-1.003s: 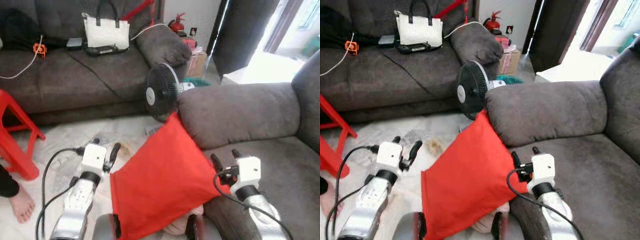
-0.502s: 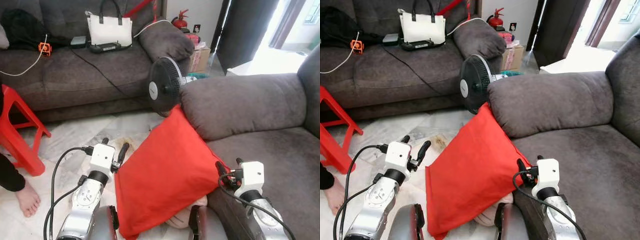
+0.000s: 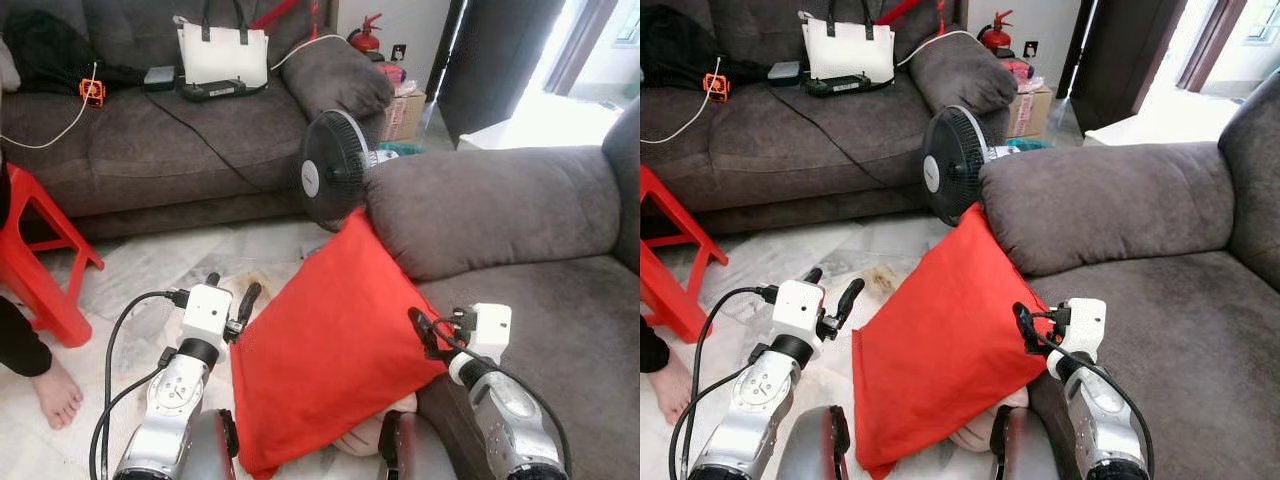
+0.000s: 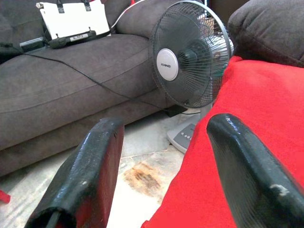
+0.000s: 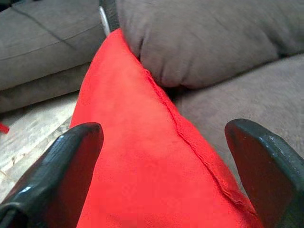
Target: Move the pillow to the sofa from floor
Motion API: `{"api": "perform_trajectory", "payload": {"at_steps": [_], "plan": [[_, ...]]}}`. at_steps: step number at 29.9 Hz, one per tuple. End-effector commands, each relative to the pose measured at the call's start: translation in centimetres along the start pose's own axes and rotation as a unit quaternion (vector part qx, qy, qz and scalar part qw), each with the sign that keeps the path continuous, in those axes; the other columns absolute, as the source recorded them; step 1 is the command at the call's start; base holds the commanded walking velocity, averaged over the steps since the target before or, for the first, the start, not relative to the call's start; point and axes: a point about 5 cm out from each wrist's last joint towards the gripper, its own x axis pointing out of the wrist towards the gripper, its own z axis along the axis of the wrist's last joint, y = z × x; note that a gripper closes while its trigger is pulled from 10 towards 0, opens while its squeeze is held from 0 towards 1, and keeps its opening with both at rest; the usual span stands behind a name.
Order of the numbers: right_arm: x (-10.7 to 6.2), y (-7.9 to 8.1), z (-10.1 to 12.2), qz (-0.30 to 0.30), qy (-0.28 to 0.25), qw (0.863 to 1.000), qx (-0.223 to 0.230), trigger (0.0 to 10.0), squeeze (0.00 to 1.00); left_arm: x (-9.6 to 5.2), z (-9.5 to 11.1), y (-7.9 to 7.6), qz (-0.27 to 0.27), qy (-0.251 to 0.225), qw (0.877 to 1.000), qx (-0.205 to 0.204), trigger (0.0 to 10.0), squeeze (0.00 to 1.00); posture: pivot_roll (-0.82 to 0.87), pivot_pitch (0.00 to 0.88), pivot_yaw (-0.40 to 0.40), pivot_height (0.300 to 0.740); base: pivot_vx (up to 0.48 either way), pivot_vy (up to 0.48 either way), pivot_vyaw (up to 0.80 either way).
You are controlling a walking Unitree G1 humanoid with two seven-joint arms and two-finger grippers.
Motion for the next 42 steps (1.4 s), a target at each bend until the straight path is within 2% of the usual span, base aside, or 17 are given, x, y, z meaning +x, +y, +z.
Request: {"api": "perform_trajectory", "payload": {"at_steps": [1, 7, 14, 24, 32, 42], "plan": [[0.2, -0.4, -0.2, -0.006, 0.011, 1.000, 0.016, 10.0, 0.00, -0.1, 0.0, 0.0, -0.001, 0.003, 1.000, -0.002, 10.0, 0.00, 0.14, 0.000, -0.105, 0.520, 0.000, 0.000, 0.00], [0.6, -0.8, -0.2, -0.018, 0.011, 0.999, 0.032, 10.0, 0.00, -0.2, 0.1, 0.0, 0.007, 0.002, 1.000, -0.006, 10.0, 0.00, 0.16, 0.000, -0.120, 0.520, 0.000, 0.000, 0.00], [1.1, -1.0, 0.2, -0.024, 0.009, 0.999, 0.029, 10.0, 0.00, -0.2, 0.0, 0.1, 0.011, 0.002, 1.000, -0.009, 10.0, 0.00, 0.15, 0.000, -0.124, 0.520, 0.000, 0.000, 0.00], [-0.1, -2.6, -1.1, -0.049, 0.038, 0.998, 0.013, 10.0, 0.00, -0.1, -0.1, -0.1, 0.006, 0.005, 1.000, -0.012, 10.0, 0.00, 0.15, 0.000, -0.123, 0.520, 0.000, 0.000, 0.00], [-0.8, -3.3, -1.6, -0.042, 0.049, 0.998, 0.016, 10.0, 0.00, -0.1, -0.3, -0.2, -0.005, 0.011, 1.000, -0.013, 10.0, 0.00, 0.13, 0.000, -0.112, 0.520, 0.000, 0.000, 0.00], [-1.1, -2.6, -3.0, -0.019, 0.066, 0.997, 0.040, 10.0, 0.00, 0.1, -0.2, -0.5, -0.020, 0.014, 1.000, -0.015, 10.0, 0.00, 0.13, 0.000, -0.103, 0.520, 0.000, 0.000, 0.00]]}}
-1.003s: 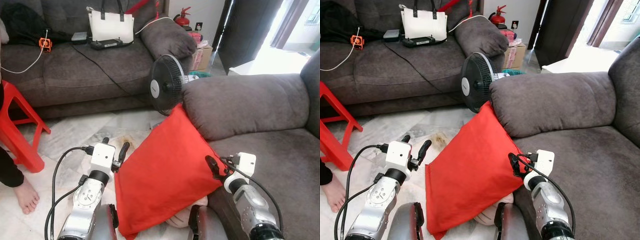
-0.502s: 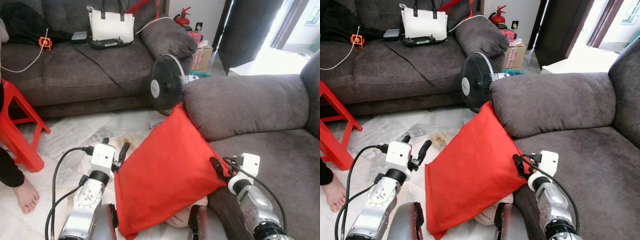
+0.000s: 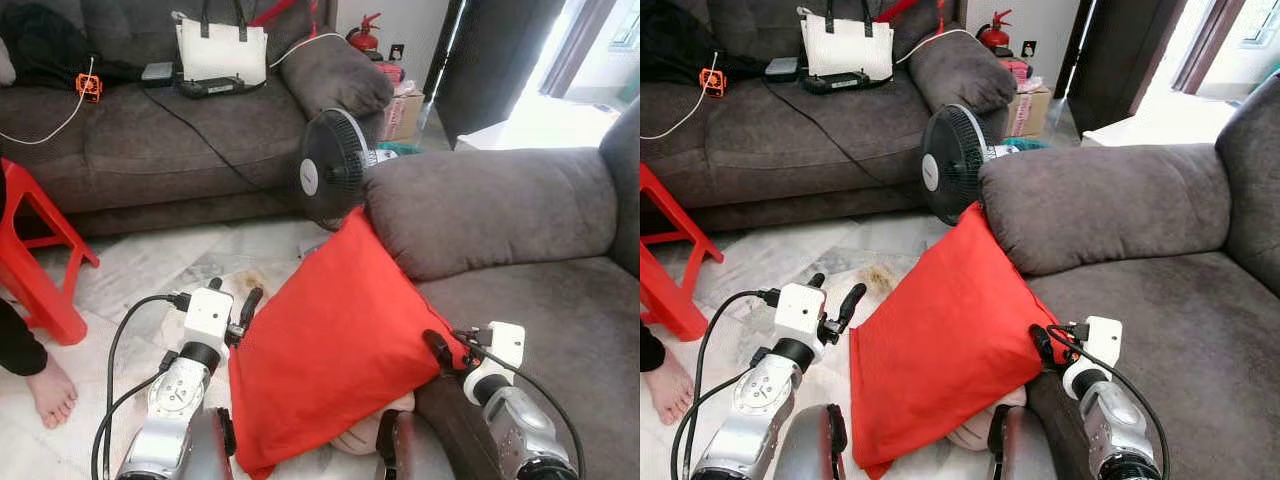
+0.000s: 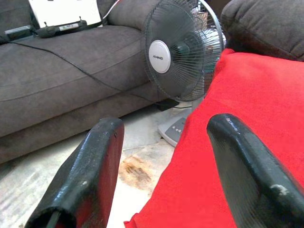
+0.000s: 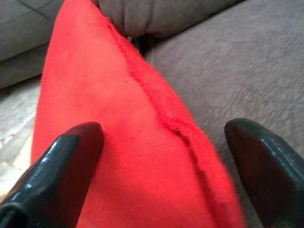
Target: Move the pillow to the sofa from floor
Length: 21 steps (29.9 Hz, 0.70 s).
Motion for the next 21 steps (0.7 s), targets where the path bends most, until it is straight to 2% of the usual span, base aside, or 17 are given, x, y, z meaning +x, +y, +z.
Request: {"api": "perform_trajectory", "payload": {"at_steps": [1, 17, 21], "plan": [[-0.2, -0.1, -0.6, 0.002, 0.011, 1.000, 0.010, 10.0, 0.00, 0.3, 0.2, -0.1, -0.007, 0.002, 1.000, -0.006, 10.0, 0.00, 0.13, 0.000, -0.103, 0.520, 0.000, 0.000, 0.00], [0.6, 1.5, -1.3, 0.003, 0.003, 0.996, 0.085, 10.0, 0.00, 0.0, 0.1, -0.4, -0.020, 0.006, 1.000, -0.008, 10.0, 0.00, 0.15, 0.000, -0.093, 0.520, 0.000, 0.000, 0.00], [0.9, 1.8, -1.1, -0.008, -0.006, 0.996, 0.088, 10.0, 0.00, -0.1, 0.2, -0.4, -0.019, 0.006, 1.000, -0.008, 10.0, 0.00, 0.16, 0.000, -0.092, 0.520, 0.000, 0.000, 0.00]]}}
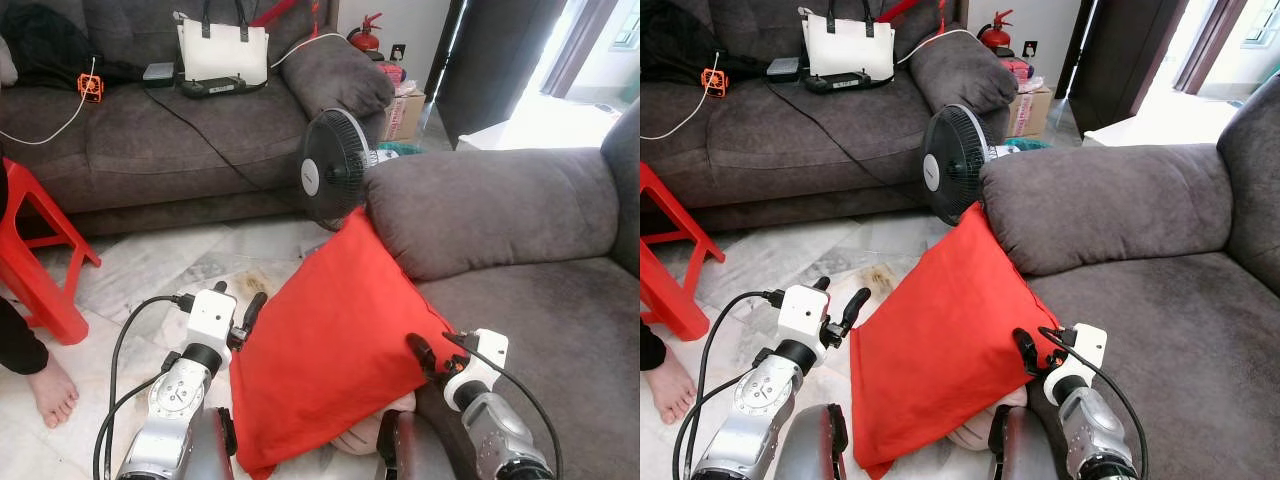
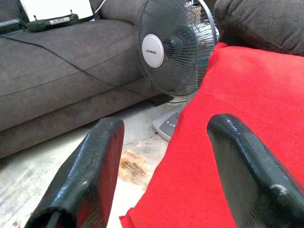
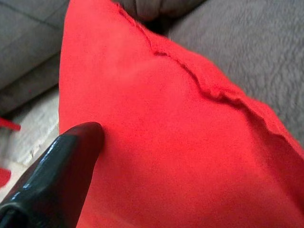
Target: Move the pillow to the sofa from floor
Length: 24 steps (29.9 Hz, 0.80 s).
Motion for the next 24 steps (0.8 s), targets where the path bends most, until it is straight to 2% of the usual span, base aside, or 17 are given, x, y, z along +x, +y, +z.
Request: {"api": "perform_trajectory", "payload": {"at_steps": [1, 4, 10, 11, 19, 24], "plan": [[0.10, -0.12, 0.43, -0.012, -0.016, 1.000, 0.015, 10.0, 0.00, 0.00, 0.31, -0.18, -0.003, -0.003, 1.000, -0.006, 10.0, 0.00, 0.16, 0.000, -0.092, 0.520, 0.000, 0.000, 0.00], [0.34, 0.00, 0.94, -0.020, -0.037, 0.998, 0.046, 10.0, 0.00, 0.04, 0.37, -0.19, -0.001, -0.004, 1.000, -0.006, 10.0, 0.00, 0.16, 0.000, -0.093, 0.520, 0.000, 0.000, 0.00], [0.51, 0.33, 0.87, -0.016, -0.037, 0.998, 0.046, 10.0, 0.00, 0.13, 0.45, -0.25, 0.000, -0.005, 1.000, -0.007, 10.0, 0.00, 0.16, 0.000, -0.095, 0.520, 0.000, 0.000, 0.00], [0.49, 0.41, 0.69, -0.014, -0.032, 0.999, 0.039, 0.2, 0.00, 0.16, 0.46, -0.26, 0.000, -0.006, 1.000, -0.007, 10.0, 0.00, 0.16, 0.000, -0.096, 0.520, 0.000, 0.000, 0.00], [0.16, 0.06, 0.20, -0.016, -0.021, 1.000, 0.014, 0.0, 0.00, 0.25, 0.43, -0.42, -0.002, -0.004, 1.000, -0.007, 10.0, 0.00, 0.15, 0.000, -0.097, 0.520, 0.000, 0.000, 0.00], [0.05, -0.09, 0.09, -0.018, -0.020, 0.999, 0.017, 0.0, 0.00, 0.32, 0.42, -0.50, -0.003, -0.004, 1.000, -0.008, 10.0, 0.00, 0.15, 0.000, -0.098, 0.520, 0.000, 0.000, 0.00]]}}
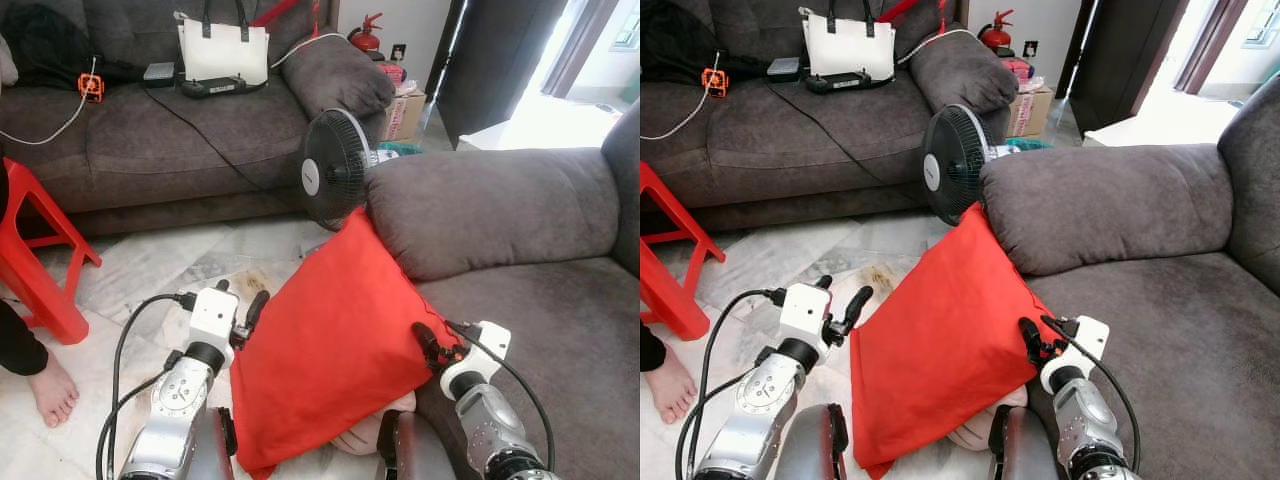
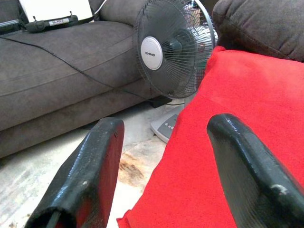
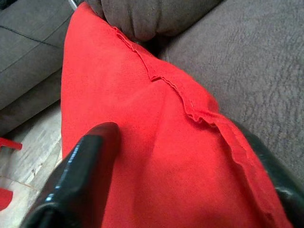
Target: Move the pillow to the sofa from floor
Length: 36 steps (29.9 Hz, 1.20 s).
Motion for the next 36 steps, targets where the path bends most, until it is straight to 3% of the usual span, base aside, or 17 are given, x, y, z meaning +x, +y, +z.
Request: {"api": "perform_trajectory", "payload": {"at_steps": [1, 36], "plan": [[-0.30, -0.50, -0.24, -0.008, 0.005, 1.000, -0.003, 0.0, 0.00, 0.20, 0.12, -0.22, -0.003, -0.001, 1.000, -0.003, 10.0, 0.00, 0.15, 0.000, -0.098, 0.520, 0.000, 0.000, 0.00], [-0.91, -0.76, -0.52, 0.016, 0.004, 0.999, -0.045, 0.0, 0.00, 0.60, 0.02, -0.26, -0.016, 0.003, 1.000, 0.000, 10.0, 0.00, 0.11, 0.000, -0.071, 0.520, 0.000, 0.000, 0.00]]}}
